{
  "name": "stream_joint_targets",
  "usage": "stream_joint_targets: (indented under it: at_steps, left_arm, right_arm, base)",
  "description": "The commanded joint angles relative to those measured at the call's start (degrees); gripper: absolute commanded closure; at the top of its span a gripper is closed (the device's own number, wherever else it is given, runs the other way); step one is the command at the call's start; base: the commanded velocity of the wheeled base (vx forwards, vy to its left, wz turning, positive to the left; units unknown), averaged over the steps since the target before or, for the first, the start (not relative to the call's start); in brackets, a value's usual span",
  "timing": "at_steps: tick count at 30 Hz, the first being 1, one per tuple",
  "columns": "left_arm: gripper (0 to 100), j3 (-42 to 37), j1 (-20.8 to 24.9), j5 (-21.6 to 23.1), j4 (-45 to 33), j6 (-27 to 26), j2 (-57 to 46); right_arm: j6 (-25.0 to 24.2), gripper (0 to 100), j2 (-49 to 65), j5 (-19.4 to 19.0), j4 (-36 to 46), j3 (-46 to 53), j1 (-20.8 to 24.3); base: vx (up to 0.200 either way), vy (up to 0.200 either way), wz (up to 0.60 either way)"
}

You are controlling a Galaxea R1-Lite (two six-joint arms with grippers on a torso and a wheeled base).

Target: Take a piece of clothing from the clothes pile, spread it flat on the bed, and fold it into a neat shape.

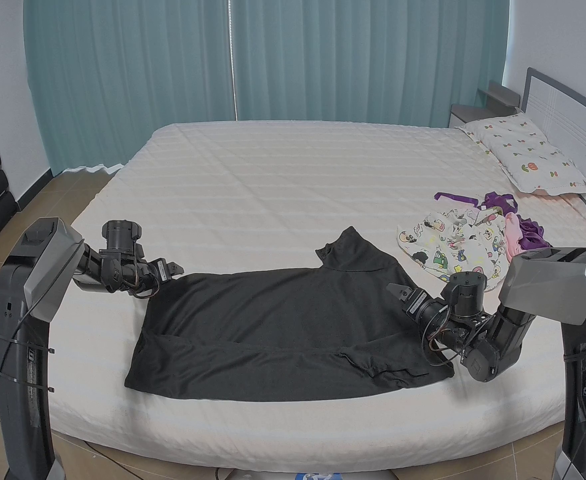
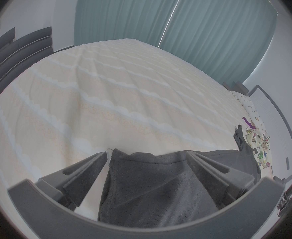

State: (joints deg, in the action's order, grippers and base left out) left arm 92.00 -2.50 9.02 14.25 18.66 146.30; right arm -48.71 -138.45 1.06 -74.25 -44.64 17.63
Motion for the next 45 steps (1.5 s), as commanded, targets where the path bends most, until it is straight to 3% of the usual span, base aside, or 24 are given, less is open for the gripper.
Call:
stream_joint_targets:
  at_steps: [1,3,4,14,23,27,29,33,40,45]
  left_arm:
    - [0,0.5,0.0,-0.8,0.1,0.0,1.4]
    - [0,1.5,0.0,-1.6,0.0,-0.2,2.2]
    - [100,2.0,0.0,-2.1,0.0,-0.4,3.2]
    - [100,4.7,-0.2,-5.3,-0.3,2.4,2.6]
    - [100,2.7,0.1,-6.6,-0.6,4.6,-2.1]
    - [100,1.6,0.9,-8.2,-0.6,4.7,-2.9]
    - [100,1.3,1.4,-9.3,-0.6,4.7,-3.2]
    - [100,0.4,1.4,-10.5,-0.8,4.8,-4.2]
    - [100,-1.7,2.1,-10.5,-0.8,4.9,-5.4]
    - [100,-3.1,2.1,-10.5,-0.8,5.0,-6.5]
  right_arm:
    - [0.1,0,-0.1,0.0,0.0,0.0,0.0]
    - [0.1,0,-0.1,0.0,0.0,0.0,0.0]
    - [0.2,0,-0.1,0.0,-0.1,0.0,0.0]
    - [0.7,0,1.7,2.3,-0.1,-0.7,1.7]
    - [6.9,0,5.8,1.7,7.4,-3.4,0.4]
    - [10.0,0,4.2,-0.4,14.2,-12.3,-2.2]
    - [10.2,0,1.8,-2.6,22.7,-20.7,-2.5]
    - [12.1,0,-3.9,-2.6,33.9,-33.9,-2.6]
    - [19.8,0,-11.4,-2.8,47.2,-49.9,-2.9]
    - [21.4,0,-15.2,-2.8,50.6,-57.6,-5.0]
  base:
    - [0.000,0.000,0.00]
    - [0.000,0.000,0.00]
    - [0.000,0.000,0.00]
    - [0.000,0.000,0.00]
    - [0.000,0.000,0.00]
    - [0.000,0.000,0.00]
    - [0.000,0.000,0.00]
    - [0.000,0.000,0.00]
    - [0.000,0.000,0.00]
    - [0.000,0.000,0.00]
